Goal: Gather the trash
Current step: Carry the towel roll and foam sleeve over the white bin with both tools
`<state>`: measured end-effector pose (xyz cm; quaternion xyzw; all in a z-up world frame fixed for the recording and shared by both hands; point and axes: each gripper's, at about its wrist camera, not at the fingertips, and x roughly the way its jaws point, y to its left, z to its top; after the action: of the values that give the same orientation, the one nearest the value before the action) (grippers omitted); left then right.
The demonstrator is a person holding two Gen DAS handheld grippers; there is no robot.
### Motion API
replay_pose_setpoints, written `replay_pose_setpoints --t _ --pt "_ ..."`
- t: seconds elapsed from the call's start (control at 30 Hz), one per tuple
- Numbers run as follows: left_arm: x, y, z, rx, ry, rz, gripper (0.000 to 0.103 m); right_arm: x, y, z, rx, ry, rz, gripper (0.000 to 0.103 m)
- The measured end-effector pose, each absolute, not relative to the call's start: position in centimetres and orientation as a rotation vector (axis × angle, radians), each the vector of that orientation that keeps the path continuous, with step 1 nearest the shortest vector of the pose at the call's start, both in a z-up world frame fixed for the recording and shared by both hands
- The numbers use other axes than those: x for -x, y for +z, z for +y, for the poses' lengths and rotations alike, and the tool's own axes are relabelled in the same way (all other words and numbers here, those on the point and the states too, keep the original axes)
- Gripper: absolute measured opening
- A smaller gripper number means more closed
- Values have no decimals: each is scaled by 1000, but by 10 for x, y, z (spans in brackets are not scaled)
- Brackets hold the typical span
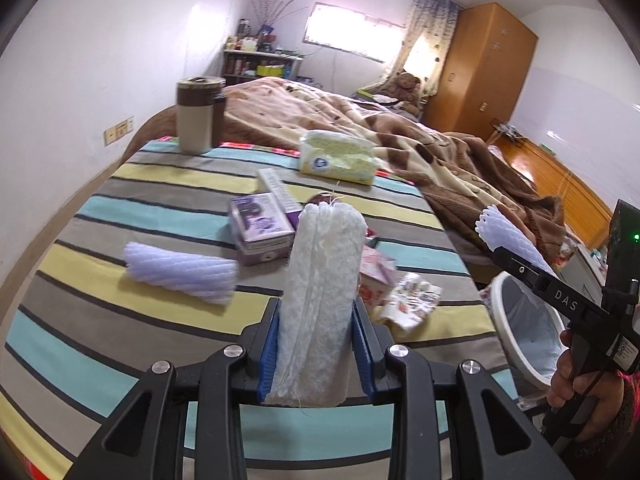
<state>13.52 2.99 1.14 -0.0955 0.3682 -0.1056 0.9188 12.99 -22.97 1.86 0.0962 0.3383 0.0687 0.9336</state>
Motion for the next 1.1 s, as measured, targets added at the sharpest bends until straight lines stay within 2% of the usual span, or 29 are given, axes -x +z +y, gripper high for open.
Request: replay_pose_setpoints --t 1.1 --pt "-131 35 -142 24 -538 720 34 -56 27 -350 -316 -154 605 27"
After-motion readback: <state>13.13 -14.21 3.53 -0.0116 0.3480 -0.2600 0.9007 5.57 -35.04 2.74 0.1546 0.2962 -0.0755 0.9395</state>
